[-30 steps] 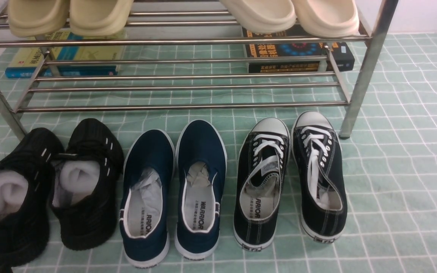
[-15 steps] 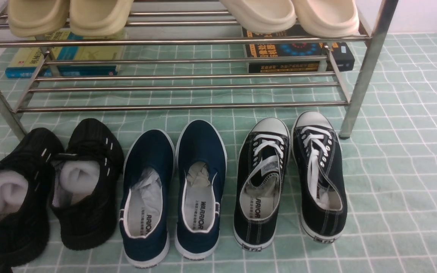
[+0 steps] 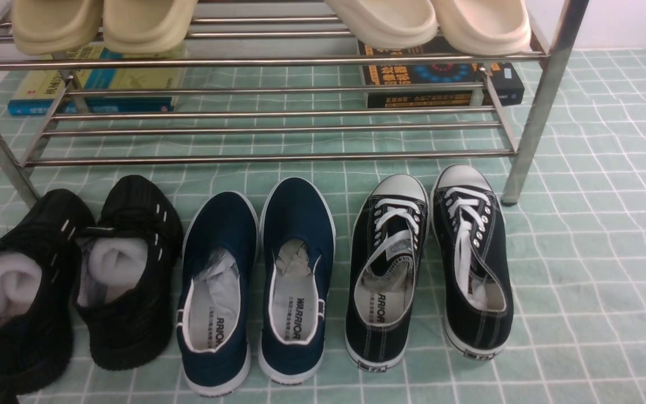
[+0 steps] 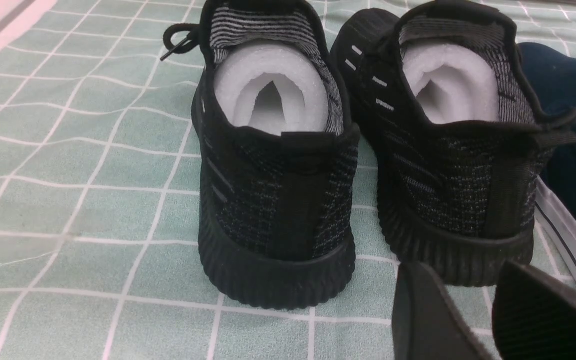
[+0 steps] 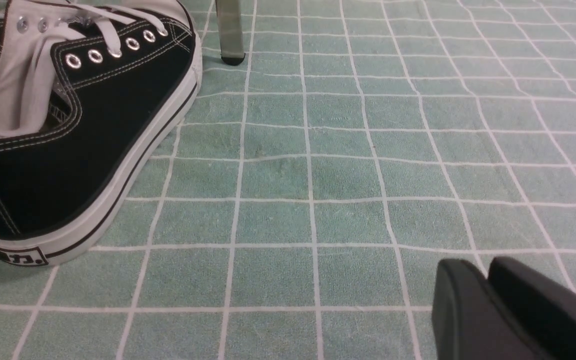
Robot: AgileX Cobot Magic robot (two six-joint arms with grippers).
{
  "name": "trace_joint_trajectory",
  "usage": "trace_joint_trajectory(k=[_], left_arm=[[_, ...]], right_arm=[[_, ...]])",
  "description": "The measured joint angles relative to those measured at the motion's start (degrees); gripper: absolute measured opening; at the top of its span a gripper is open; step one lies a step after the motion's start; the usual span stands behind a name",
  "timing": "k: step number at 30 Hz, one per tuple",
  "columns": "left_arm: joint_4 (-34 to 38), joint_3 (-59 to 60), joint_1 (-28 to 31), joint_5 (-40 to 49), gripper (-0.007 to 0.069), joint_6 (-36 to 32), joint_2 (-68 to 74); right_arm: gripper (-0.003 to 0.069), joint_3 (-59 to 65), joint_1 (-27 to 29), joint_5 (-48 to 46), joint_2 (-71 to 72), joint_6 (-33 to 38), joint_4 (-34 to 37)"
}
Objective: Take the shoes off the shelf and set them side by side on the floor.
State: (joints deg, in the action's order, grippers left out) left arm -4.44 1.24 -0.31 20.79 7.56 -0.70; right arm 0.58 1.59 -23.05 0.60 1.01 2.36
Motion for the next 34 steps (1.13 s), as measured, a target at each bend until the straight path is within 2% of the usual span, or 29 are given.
trace_joint_trajectory(k=[34], left_arm=[[0.00,0.00,0.00,0.00,0.0239,0.00,0.00]], right_arm=[[0.0132,0.00,0.00,0.00,0.00,0.00,0.00]])
